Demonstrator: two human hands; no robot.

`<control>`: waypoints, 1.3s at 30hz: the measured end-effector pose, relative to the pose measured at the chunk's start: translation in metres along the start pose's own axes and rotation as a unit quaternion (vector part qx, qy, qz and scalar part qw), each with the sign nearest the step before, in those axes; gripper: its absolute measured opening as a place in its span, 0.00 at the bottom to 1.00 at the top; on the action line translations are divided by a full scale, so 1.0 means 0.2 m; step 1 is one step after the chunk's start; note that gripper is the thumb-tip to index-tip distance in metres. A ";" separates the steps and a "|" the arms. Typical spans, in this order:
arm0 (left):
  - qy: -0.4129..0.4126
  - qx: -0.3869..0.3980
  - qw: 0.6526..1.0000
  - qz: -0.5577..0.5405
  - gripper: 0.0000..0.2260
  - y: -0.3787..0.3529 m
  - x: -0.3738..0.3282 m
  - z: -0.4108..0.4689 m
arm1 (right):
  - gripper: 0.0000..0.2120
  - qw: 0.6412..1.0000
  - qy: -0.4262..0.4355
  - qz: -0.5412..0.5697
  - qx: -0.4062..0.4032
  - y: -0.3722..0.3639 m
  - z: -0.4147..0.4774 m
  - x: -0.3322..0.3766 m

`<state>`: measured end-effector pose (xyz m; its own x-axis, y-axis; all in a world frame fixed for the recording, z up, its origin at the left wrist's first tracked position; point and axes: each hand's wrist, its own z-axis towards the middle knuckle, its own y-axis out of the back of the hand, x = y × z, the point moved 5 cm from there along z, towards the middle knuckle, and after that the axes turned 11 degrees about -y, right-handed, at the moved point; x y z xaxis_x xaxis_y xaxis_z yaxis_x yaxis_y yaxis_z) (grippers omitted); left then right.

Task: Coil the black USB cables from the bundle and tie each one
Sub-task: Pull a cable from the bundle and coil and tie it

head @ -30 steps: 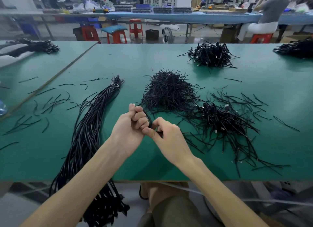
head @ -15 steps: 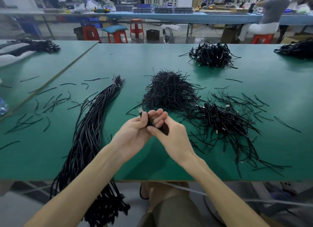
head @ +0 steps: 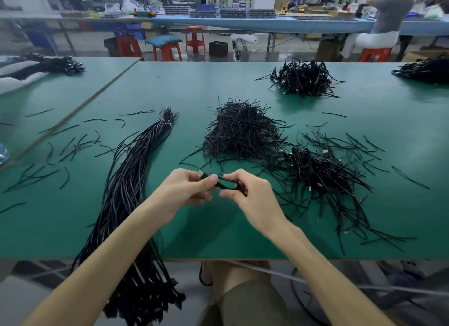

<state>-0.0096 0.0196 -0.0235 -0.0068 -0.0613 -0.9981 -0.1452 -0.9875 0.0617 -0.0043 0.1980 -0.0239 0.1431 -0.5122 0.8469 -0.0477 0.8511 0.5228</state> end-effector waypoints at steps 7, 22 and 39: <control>-0.063 0.142 0.978 0.141 0.13 0.05 0.03 -0.01 | 0.14 0.989 0.037 -0.118 0.075 -0.04 -0.02 0.01; -0.135 0.170 0.880 0.422 0.09 -0.02 0.00 -0.02 | 0.13 0.903 0.138 -0.407 -0.013 -0.14 -0.06 0.05; -0.154 -0.021 0.944 0.293 0.21 -0.01 0.02 0.26 | 0.20 0.891 0.164 -0.345 -0.247 0.02 0.16 0.15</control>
<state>-0.0611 0.0293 -0.0280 -0.3610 -0.5596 -0.7461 0.0120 -0.8027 0.5962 -0.0323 0.1820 0.0067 0.2547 -0.9405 0.2248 0.5931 0.3355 0.7319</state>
